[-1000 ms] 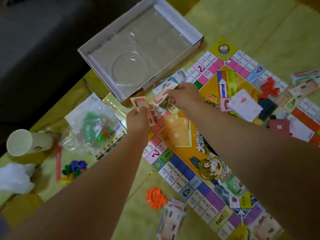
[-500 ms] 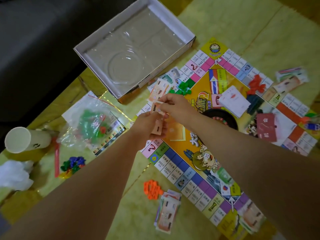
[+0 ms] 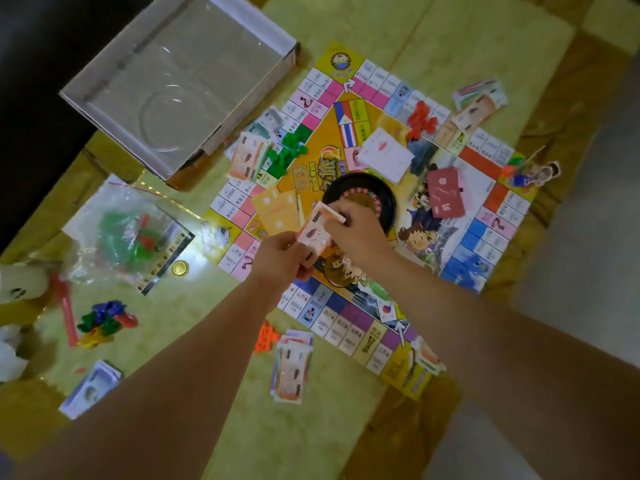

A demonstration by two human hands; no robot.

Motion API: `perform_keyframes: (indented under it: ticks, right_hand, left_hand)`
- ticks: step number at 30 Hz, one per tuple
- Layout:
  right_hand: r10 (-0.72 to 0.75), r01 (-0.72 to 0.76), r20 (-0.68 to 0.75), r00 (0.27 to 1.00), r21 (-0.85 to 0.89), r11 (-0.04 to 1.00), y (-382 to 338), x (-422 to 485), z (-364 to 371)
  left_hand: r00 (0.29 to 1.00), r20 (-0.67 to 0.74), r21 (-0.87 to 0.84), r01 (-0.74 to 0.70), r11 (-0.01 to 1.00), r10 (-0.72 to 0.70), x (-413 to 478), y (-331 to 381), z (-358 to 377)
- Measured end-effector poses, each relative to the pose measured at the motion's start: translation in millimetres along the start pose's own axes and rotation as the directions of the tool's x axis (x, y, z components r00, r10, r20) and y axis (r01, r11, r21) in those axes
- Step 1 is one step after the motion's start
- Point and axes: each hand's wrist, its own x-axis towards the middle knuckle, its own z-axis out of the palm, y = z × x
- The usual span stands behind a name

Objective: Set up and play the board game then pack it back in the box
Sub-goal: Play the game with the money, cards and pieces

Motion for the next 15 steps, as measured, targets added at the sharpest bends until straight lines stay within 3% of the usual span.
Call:
perform_keyframes:
  ticks: [4, 9, 15]
  right_hand:
    - [0.204, -0.169, -0.117, 0.972, 0.258, 0.951, 33, -36, -36]
    - [0.351, -0.303, -0.117, 0.929, 0.307, 0.902, 70, -62, -81]
    - [0.411, -0.346, -0.177, 0.894, 0.310, 0.886, 97, -62, -96]
  left_hand:
    - [0.998, 0.047, -0.031, 0.051, 0.998, -0.050, -18, -9, 40]
    - [0.995, 0.072, 0.123, 0.054, 0.991, -0.063, -26, -25, 90]
    - [0.997, -0.035, 0.387, -0.048, 0.921, 0.066, -22, -43, 116]
